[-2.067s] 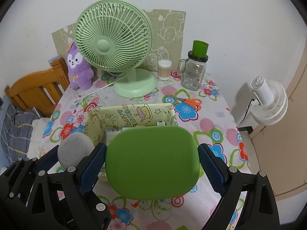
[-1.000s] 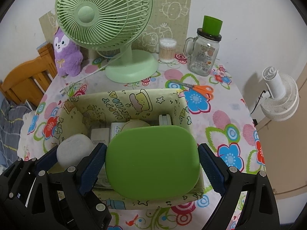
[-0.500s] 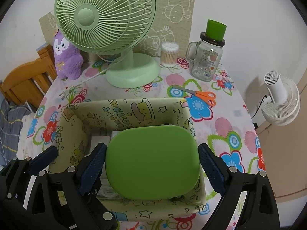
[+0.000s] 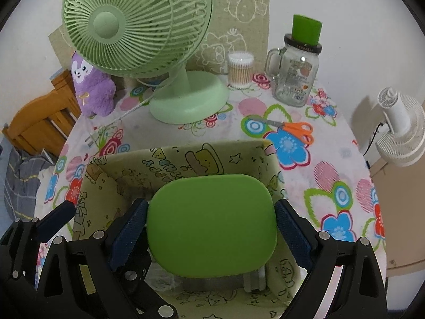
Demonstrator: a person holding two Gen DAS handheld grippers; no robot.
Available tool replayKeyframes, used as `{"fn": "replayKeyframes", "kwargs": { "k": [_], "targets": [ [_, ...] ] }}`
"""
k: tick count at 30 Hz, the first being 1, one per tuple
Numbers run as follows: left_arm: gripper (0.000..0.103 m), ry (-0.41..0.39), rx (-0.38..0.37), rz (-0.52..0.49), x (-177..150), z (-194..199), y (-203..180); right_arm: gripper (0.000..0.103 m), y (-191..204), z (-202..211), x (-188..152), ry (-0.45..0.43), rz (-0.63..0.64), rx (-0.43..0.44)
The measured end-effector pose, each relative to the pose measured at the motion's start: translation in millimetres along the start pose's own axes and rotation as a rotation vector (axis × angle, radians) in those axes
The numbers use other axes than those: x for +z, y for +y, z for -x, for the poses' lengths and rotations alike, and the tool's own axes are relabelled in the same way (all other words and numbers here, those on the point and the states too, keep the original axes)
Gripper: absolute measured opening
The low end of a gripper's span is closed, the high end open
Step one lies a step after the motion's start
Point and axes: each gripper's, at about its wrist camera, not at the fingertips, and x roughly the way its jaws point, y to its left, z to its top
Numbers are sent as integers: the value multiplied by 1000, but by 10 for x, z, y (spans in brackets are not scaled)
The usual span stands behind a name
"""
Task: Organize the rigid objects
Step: 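Lower and release the green case with right tool while left releases the white object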
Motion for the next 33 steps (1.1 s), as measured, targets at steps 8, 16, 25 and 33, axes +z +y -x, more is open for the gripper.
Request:
{"fn": "replayKeyframes", "kwargs": {
  "k": [8,16,25,33],
  "targets": [
    [90,13,-9,-5,-26,-8,7,102,28,-23,-13,6,7,10],
    [92,10,-47,-9,-76,148,-37,102,-18,155,-74,-2,1,-4],
    [93,16,-59,-15,-184,284,-109,103,-70,329,-226,2,-11,-30],
    [93,21,-66,-13,-334,408,-112,103,-66,485,-382,-6,-5,-45]
  ]
}}
